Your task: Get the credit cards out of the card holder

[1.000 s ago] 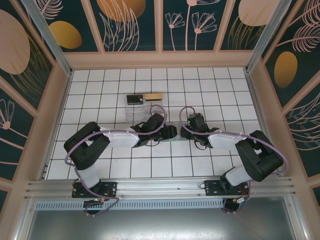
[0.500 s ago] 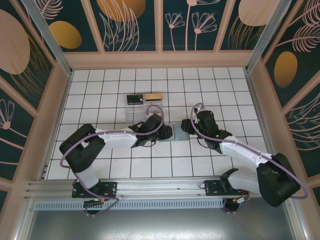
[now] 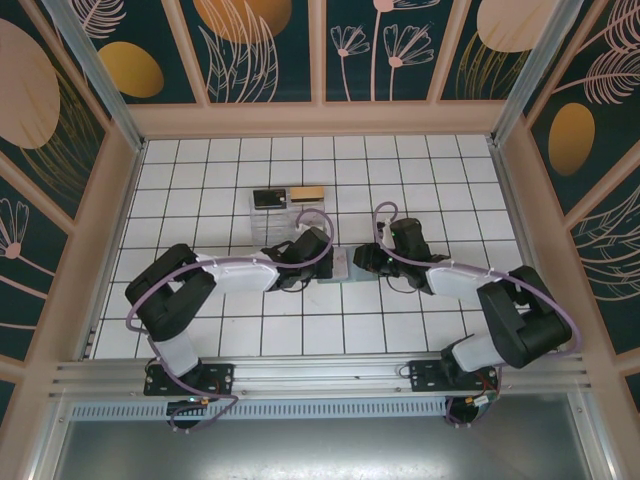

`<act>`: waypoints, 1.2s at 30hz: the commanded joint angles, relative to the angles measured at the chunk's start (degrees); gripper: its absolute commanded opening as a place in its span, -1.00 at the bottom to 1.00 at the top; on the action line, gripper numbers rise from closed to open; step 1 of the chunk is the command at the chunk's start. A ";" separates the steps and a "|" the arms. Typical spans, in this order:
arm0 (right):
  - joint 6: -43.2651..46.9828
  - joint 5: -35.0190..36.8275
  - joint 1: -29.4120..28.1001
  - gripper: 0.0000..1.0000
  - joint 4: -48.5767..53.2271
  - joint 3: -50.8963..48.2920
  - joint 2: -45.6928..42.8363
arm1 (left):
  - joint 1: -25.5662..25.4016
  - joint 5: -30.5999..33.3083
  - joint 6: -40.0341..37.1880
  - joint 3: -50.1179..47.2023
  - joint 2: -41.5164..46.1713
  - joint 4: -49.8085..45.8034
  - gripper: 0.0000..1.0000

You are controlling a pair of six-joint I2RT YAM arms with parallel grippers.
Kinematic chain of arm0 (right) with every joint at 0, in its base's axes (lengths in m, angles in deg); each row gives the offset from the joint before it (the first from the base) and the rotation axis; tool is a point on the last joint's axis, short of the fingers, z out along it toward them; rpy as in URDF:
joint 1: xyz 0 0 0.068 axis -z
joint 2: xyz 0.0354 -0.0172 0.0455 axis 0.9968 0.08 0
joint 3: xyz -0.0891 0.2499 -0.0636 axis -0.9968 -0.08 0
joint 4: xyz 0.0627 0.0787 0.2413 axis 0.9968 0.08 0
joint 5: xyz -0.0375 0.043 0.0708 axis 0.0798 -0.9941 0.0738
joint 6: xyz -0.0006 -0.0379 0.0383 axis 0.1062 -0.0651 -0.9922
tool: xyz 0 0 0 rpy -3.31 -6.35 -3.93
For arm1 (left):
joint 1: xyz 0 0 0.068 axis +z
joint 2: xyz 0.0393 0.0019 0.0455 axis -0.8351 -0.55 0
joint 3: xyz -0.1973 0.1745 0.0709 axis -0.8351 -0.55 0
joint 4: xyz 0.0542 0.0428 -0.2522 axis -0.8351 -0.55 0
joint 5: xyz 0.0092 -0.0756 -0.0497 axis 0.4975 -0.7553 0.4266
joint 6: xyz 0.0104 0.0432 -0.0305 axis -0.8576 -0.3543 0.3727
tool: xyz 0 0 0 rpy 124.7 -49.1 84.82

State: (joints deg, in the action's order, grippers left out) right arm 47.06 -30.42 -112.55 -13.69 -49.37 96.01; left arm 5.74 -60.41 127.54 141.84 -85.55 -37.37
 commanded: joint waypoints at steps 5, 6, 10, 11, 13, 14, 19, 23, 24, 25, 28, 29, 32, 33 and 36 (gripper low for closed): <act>-1.09 -4.31 0.58 -0.43 -3.47 0.56 3.40 | 0.49 -0.75 -1.15 1.41 -3.35 -0.67 -0.91; -1.10 -4.55 0.68 -0.43 -3.65 0.56 4.00 | 0.53 -1.05 -0.94 1.43 -3.73 -0.53 -0.91; -1.53 -5.93 0.79 -0.46 -4.31 0.99 6.57 | 0.47 -2.04 -0.54 1.43 -4.69 -0.26 -0.90; -1.65 -6.03 0.92 -0.48 -4.35 1.09 7.00 | 0.49 -2.10 -0.45 1.38 -4.66 -0.26 -0.90; -1.94 -5.87 1.08 -0.49 -4.37 1.14 7.68 | 0.49 -2.19 -0.21 1.16 -4.46 -0.34 -0.90; -2.16 -5.94 1.18 -0.50 -4.60 1.10 7.90 | 0.46 -2.26 -0.20 1.01 -4.47 -0.35 -0.90; -3.15 -7.54 1.56 -0.53 -6.34 0.85 8.64 | 0.45 -2.43 0.18 0.83 -4.26 -0.52 -0.90; -3.68 -8.47 1.65 -0.54 -7.03 1.25 10.34 | 0.44 -2.59 0.26 0.75 -4.06 -0.61 -0.90; -3.85 -8.47 1.65 -0.55 -7.08 1.39 10.82 | 0.44 -2.69 0.29 0.72 -4.06 -0.61 -0.90; -3.89 -8.59 1.65 -0.56 -7.21 1.44 11.18 | 0.44 -2.71 0.30 0.77 -4.02 -0.61 -0.90; -4.18 -8.84 1.65 -0.60 -7.62 1.69 11.76 | 0.44 -2.89 0.34 0.66 -3.92 -0.61 -0.90; -4.29 -8.92 1.65 -0.60 -7.65 1.77 11.82 | 0.50 -2.97 0.27 0.74 -4.02 -0.61 -0.90; -4.53 -9.36 1.60 -0.73 -7.99 1.97 12.02 | 0.44 -2.97 0.25 0.77 -4.16 -0.79 -0.90; -4.49 -9.45 1.65 -0.73 -8.05 1.97 12.06 | 0.45 -2.97 0.26 0.78 -4.19 -0.85 -0.89; -4.42 -9.33 1.73 -0.87 -7.75 1.89 12.01 | 0.47 -2.88 0.36 0.77 -4.33 -0.96 -0.90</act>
State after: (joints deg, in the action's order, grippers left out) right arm 42.71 -38.71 -110.97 -20.12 -48.58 107.46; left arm 6.11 -62.16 127.36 142.85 -88.44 -36.32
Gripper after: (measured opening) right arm 0.075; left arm 0.068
